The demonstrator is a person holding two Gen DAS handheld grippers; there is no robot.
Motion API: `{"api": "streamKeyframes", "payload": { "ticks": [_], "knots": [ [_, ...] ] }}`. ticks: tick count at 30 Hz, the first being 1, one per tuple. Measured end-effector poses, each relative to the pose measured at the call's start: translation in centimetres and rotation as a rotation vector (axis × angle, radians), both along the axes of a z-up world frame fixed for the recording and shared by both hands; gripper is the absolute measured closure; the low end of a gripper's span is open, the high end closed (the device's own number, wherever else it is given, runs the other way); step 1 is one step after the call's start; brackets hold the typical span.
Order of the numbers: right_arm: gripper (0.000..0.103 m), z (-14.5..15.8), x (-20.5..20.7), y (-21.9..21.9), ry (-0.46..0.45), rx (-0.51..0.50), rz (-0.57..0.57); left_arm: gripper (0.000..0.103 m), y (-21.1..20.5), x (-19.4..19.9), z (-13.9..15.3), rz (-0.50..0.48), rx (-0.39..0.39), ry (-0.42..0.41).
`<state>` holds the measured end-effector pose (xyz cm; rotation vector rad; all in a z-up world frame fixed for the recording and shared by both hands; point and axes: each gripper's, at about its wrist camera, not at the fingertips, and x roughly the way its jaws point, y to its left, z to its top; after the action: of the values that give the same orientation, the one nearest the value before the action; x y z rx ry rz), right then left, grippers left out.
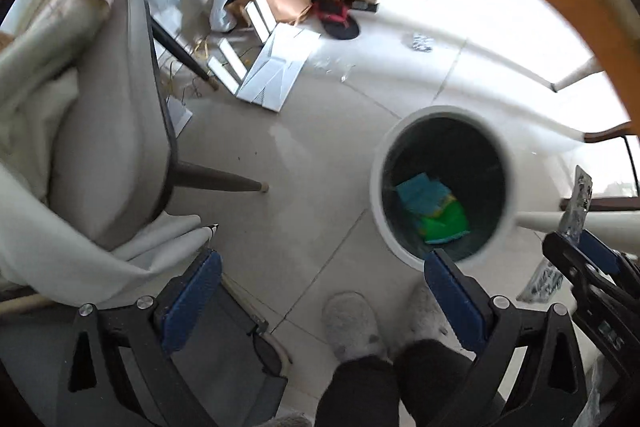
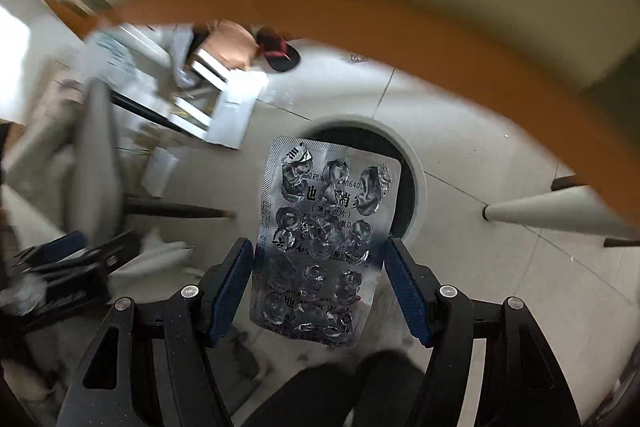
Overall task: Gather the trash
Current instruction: 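Open both tools over the white trash bin, dropping bag and blister pack, then move both tools back over the table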
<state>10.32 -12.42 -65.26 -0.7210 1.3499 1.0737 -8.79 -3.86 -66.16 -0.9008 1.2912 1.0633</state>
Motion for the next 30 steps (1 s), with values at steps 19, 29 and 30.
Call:
{"api": "streamKeyframes", "payload": {
  "ticks": [19, 29, 30],
  "knots": [
    [0.005, -6.4, 1.5, -0.4, -0.082, -0.165, -0.029, 0.0, -1.3, 2.3, -1.1, -0.069, -0.029, 0.054],
    [0.005, 4.3, 1.0, -2.6, -0.061, -0.145, -0.07, 0.0, -3.6, 2.6, 8.4, -0.123, -0.045, 0.046],
    [0.005, 5.9, 1.0, -2.8, -0.054, -0.142, -0.072, 0.0, -3.7, 2.5, 9.8, -0.129, -0.046, 0.044]
  ]
}}
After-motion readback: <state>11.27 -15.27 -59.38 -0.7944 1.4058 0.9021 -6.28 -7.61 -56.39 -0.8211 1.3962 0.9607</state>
